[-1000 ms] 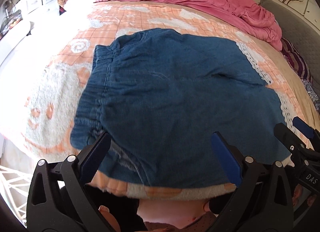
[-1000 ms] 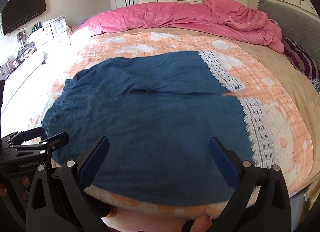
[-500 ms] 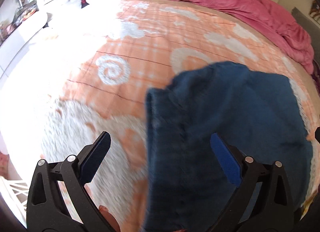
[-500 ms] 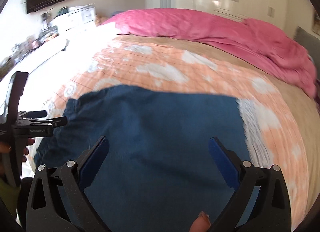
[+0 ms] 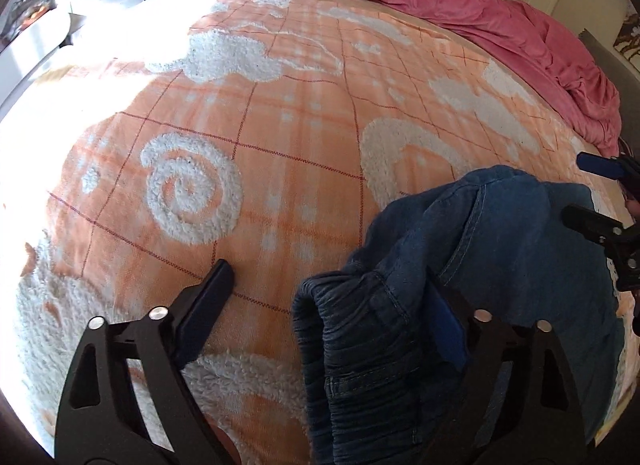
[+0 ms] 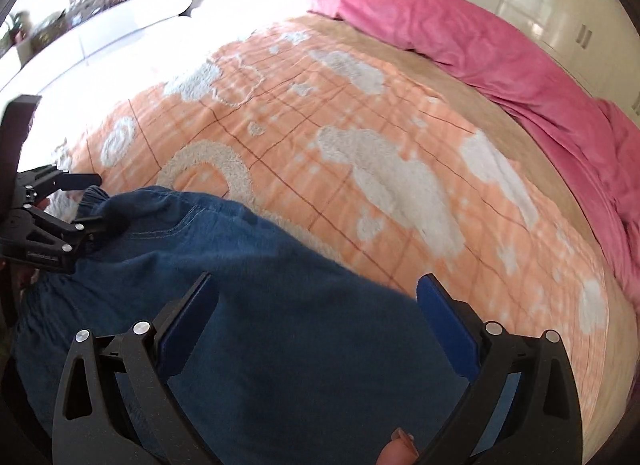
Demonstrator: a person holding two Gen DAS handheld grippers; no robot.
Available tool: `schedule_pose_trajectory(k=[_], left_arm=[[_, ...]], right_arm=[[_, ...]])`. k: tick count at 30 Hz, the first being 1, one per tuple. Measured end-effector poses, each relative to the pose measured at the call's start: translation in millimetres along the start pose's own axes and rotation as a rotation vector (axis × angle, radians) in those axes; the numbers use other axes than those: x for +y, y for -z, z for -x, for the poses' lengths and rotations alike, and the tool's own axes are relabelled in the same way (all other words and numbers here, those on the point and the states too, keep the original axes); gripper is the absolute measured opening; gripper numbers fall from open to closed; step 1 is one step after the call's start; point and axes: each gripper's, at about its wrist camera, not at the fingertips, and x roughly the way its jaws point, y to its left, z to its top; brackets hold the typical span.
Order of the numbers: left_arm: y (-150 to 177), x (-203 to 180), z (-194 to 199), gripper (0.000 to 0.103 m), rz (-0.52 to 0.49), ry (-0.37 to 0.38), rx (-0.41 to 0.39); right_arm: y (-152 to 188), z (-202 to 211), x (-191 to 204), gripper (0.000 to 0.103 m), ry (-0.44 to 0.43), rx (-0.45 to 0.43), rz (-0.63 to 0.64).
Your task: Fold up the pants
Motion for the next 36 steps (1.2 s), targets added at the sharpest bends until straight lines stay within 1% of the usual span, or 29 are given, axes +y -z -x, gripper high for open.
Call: schedule_pose_trajectory(k=[2, 4, 5, 6, 8, 10, 11, 12, 13, 14, 15, 17, 19, 21, 24, 27, 29, 31, 33, 36], left_arm=[[-2.1, 2.0, 2.3, 0.05, -0.001, 0.024, -0.018], [-2.0, 2.6, 7.4, 0.033, 0.0, 0.075, -0.042], [-2.3, 1.6, 8.6, 0.032, -0.001, 0.076, -0.052], [-1.5, 1.4, 11.7, 0.031, -0.007, 0.09, -0.068], [0.2, 0.6, 16.0, 0.03, -0.016, 0.104, -0.087], [1.4, -2.2, 22.4, 0.03, -0.037, 0.098, -0.122], [2.2, -4.3, 26.8, 0.03, -0.05, 0.097, -0.141], [3.2, -6.9, 32.5, 0.03, -0.067, 0.094, -0.167], [3.9, -9.2, 37.0, 0.03, -0.082, 0.092, -0.185], [3.2, -10.6, 39.1, 0.03, -0.091, 0.086, -0.195], [3.9, -12.3, 41.6, 0.03, -0.1, 0.068, -0.206], [6.2, -13.3, 43.8, 0.03, -0.111, 0.05, -0.213], [8.2, -14.9, 51.6, 0.03, -0.119, 0.042, -0.24], [10.8, -22.1, 63.5, 0.03, -0.142, 0.038, -0.284], [17.3, -36.1, 81.4, 0.03, -0.18, 0.0, -0.34], [28.1, -46.1, 104.7, 0.03, -0.182, -0.002, -0.395], [38.5, -49.5, 120.8, 0.03, -0.181, 0.017, -0.433], [54.2, -53.9, 137.8, 0.03, -0.193, 0.024, -0.46], [69.2, -56.3, 148.9, 0.03, -0.221, 0.025, -0.471], [94.2, -55.5, 159.5, 0.03, -0.253, 0.039, -0.456]], right_arm=[[-10.5, -19.6, 1.7, 0.099, -0.033, 0.042, 0.035], [-16.0, -36.2, 4.4, 0.099, -0.043, 0.08, 0.066], [-18.2, -45.4, 6.1, 0.099, -0.06, 0.102, 0.08], [-19.0, -48.8, 8.0, 0.099, -0.065, 0.104, 0.092], [-17.4, -59.5, 18.3, 0.096, -0.083, 0.134, 0.139], [-15.3, -58.2, 27.9, 0.065, -0.119, 0.124, 0.167], [-14.2, -54.2, 32.2, 0.058, -0.122, 0.108, 0.176], [-12.2, -49.0, 36.2, 0.039, -0.134, 0.093, 0.183], [-9.5, -41.7, 40.3, 0.023, -0.132, 0.069, 0.181], [-6.3, -34.7, 43.6, 0.018, -0.117, 0.049, 0.173], [-3.6, -29.6, 45.2, 0.008, -0.102, 0.039, 0.168], [4.7, -13.8, 47.0, 0.007, -0.074, 0.0, 0.155], [13.3, 5.7, 45.2, 0.006, -0.056, -0.044, 0.109], [22.7, 28.2, 41.9, 0.006, -0.039, -0.091, 0.061], [31.6, 54.6, 45.3, 0.006, -0.009, -0.141, 0.021], [46.8, 86.3, 48.5, 0.006, -0.002, -0.206, -0.042], [57.8, 104.3, 55.4, 0.006, 0.009, -0.232, -0.065], [69.2, 117.1, 63.6, 0.006, 0.007, -0.253, -0.068], [85.7, 130.7, 73.7, 0.006, -0.018, -0.266, -0.092], [110.8, 144.9, 91.0, 0.006, -0.052, -0.27, -0.117]])
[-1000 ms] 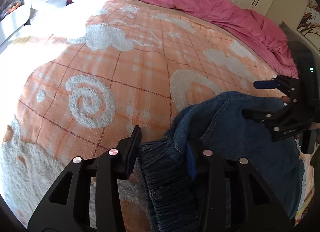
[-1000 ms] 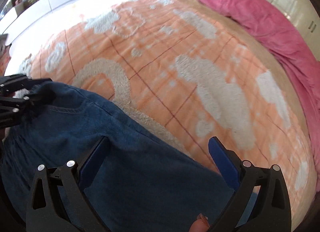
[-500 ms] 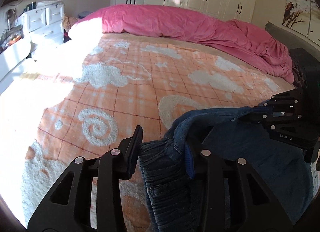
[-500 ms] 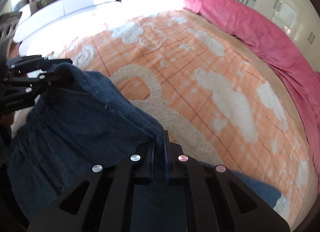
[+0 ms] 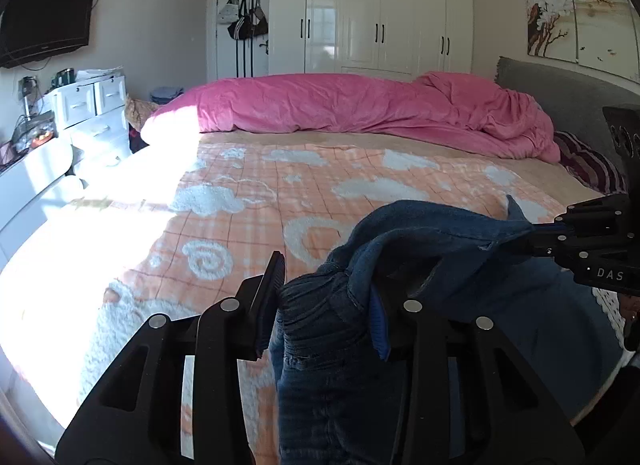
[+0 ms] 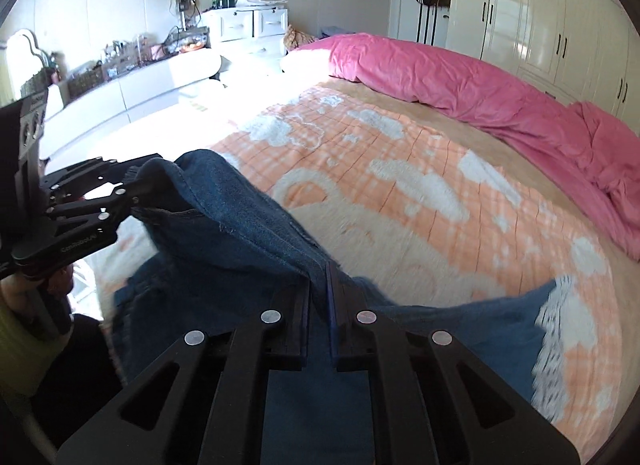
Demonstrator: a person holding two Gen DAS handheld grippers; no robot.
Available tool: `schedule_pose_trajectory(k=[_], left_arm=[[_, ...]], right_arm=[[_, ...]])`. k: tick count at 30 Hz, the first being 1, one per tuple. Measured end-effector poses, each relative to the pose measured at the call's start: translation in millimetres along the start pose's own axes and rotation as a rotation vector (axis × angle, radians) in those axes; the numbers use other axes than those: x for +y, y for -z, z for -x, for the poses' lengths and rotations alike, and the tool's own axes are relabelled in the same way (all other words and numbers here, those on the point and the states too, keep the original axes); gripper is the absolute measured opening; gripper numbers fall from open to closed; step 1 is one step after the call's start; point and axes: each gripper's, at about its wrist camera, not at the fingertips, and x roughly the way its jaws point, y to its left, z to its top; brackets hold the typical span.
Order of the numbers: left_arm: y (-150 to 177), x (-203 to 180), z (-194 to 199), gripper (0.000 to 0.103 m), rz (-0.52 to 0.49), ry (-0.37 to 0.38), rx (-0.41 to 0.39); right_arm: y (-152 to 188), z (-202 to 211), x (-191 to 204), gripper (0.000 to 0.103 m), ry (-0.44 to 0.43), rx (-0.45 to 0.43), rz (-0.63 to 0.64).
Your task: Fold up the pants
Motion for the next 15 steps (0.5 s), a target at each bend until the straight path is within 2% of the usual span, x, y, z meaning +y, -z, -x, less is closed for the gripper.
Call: schedule_pose_trajectory(k=[6, 15], left_arm=[[42.3, -2.6, 14.6, 0.031, -0.038, 0.06, 0.087], [67.1, -2.3, 32.8, 0.033, -0.067, 0.043, 0.165]], right_arm=[[49.0, 17.9, 34.1, 0.007, -0.042, 0.045, -0.007], [96.8, 22.5, 70.4, 0.01, -0.094, 0.096, -0.06]])
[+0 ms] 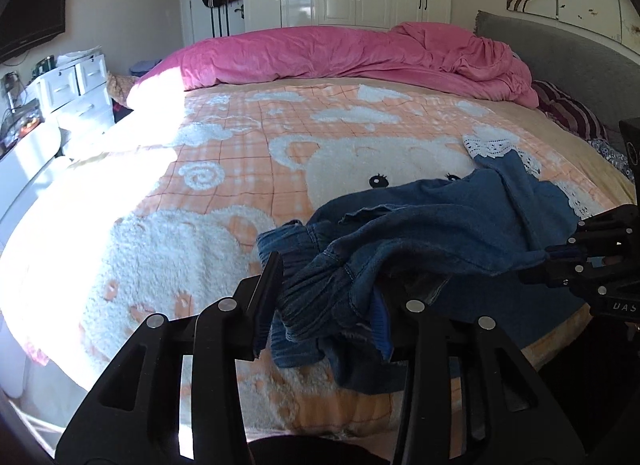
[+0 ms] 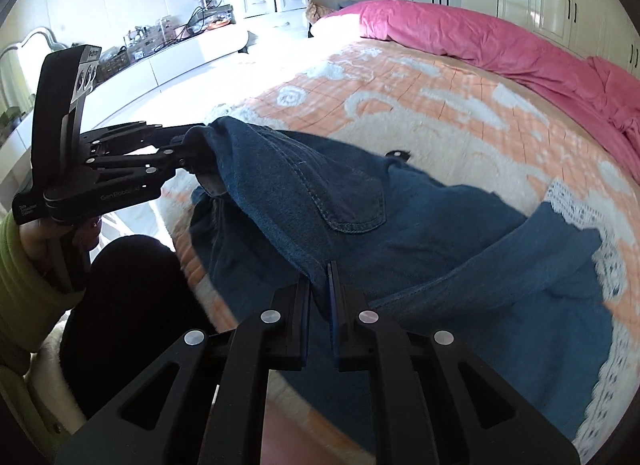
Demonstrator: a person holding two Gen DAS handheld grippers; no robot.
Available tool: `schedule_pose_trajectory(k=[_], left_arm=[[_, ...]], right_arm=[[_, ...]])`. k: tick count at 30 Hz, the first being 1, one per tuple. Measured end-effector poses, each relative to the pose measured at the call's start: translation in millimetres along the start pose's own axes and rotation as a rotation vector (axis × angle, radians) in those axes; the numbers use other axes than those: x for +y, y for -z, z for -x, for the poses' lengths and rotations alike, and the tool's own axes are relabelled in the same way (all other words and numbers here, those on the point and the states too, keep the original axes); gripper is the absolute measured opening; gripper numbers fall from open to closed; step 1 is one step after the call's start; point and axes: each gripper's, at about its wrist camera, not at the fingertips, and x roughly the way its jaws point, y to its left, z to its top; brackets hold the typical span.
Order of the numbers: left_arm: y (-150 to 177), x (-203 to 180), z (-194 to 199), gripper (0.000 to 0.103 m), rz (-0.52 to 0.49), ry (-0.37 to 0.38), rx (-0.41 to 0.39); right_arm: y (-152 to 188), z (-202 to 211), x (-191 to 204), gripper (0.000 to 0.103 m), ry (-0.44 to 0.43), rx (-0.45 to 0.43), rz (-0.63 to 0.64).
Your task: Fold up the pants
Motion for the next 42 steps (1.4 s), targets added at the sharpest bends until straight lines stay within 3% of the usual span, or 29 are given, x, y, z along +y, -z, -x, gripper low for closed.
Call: schedule_pose_trajectory(k=[12, 17, 23, 27, 30, 33, 38, 42], left_arm=[[24.4, 24.4, -6.8, 0.06, 0.062, -0.01, 0.128], [39.1, 35.8, 0.5, 0.068, 0.094, 0.023, 0.177], [31.7, 38.9, 29.6, 0.068, 0.139, 0.049, 0.15], [10.4, 14.9, 48.4, 0.068, 0.129, 0.151, 0.079], [1.6, -11.5, 32.1, 0.067, 0.118, 0.224, 0.107], [-2.0, -34.9, 7.0, 0.055, 0.079, 0.24, 0.15], [13.3, -55.5, -29.9, 0.049, -0.076, 0.028, 0.244], [25.1, -45.1, -35.4, 0.049, -0.024, 0.051, 0.278]], right_arm=[[27.2, -20.4, 17.8, 0.013, -0.041, 0.07, -0.025], [31.2, -25.4, 13.2, 0.014, -0.054, 0.083, -0.066], [33.3, -25.1, 13.8, 0.018, -0.06, 0.08, -0.077], [37.4, -25.1, 17.4, 0.025, -0.061, 0.081, -0.08], [39.5, -17.6, 17.0, 0.028, -0.073, 0.072, -0.097], [40.8, -2.3, 9.9, 0.029, -0.082, 0.052, -0.132], [38.9, 25.7, -9.6, 0.03, -0.036, -0.005, -0.18], [23.5, 25.4, -16.5, 0.033, -0.019, -0.024, -0.176]])
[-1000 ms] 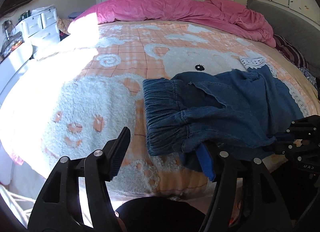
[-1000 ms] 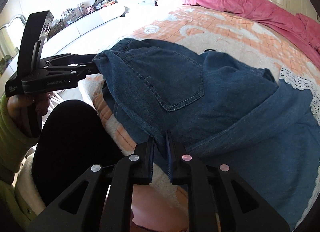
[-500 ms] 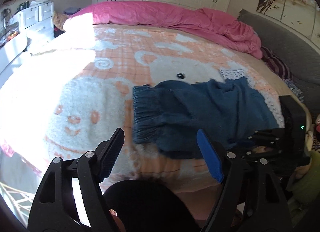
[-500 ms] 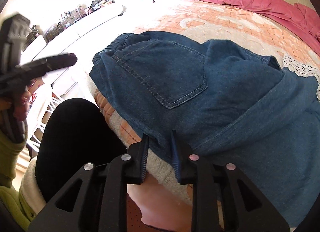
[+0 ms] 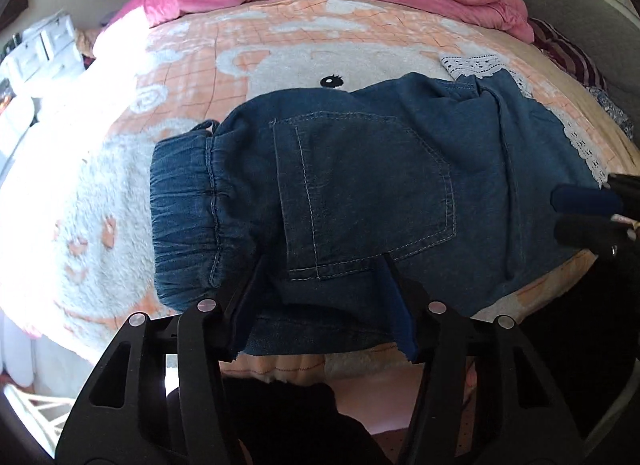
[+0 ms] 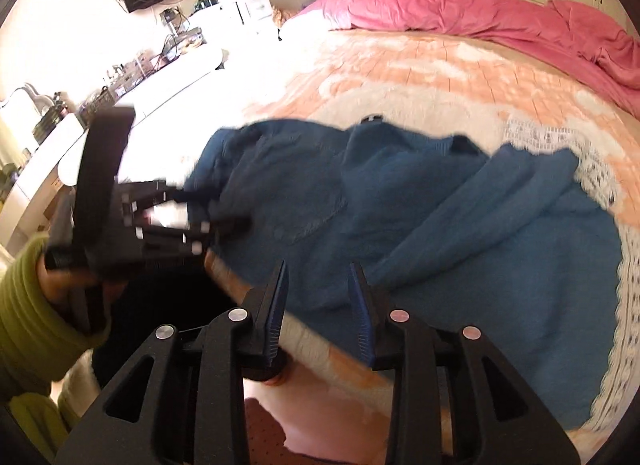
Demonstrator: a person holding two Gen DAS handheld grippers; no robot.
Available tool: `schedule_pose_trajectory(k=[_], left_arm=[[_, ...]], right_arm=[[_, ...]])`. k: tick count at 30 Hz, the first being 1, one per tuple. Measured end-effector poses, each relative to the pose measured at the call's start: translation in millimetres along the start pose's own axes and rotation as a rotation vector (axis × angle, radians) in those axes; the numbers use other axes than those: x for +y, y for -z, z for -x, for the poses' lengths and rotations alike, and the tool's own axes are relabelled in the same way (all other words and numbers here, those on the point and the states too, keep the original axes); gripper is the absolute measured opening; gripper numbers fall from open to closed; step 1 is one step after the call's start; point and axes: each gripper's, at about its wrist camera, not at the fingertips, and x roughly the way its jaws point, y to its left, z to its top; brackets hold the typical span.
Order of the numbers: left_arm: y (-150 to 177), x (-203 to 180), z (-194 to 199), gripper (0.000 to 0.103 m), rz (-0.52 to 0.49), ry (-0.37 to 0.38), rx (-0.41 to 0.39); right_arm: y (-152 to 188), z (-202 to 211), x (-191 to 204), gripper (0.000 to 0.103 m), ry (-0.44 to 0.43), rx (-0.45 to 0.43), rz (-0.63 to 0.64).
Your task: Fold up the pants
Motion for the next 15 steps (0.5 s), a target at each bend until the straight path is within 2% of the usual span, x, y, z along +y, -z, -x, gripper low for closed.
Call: schedule_pose_trajectory(k=[5, 8, 9, 12, 15], left_arm=[[2.9, 5.2, -3.2, 0.049, 0.009, 0.01, 0.008], [3.5, 2.3, -7.2, 0.049, -0.003, -0.002, 0.008], [2.5, 2.4, -8.4, 0.049, 0.002, 0.004, 0.007], [0.6, 4.1, -7.3, 0.05, 0.029, 0.02, -0.013], [0.6, 6.0, 13.3, 0.052, 0.048, 0.035, -0.069]], right_arm=[[-15.4, -27.9, 3.4, 0.037, -0.005, 0.044, 0.012], [-8.3, -53.9, -11.5, 0.04, 0.044, 0.146, -0.055], [-5.5, -57.5, -15.6, 0.04, 0.042, 0.152, -0.083], [-3.6, -45.0, -19.5, 0.04, 0.007, 0.111, -0.13], [-7.5, -9.7, -31.8, 0.04, -0.027, 0.013, -0.197]])
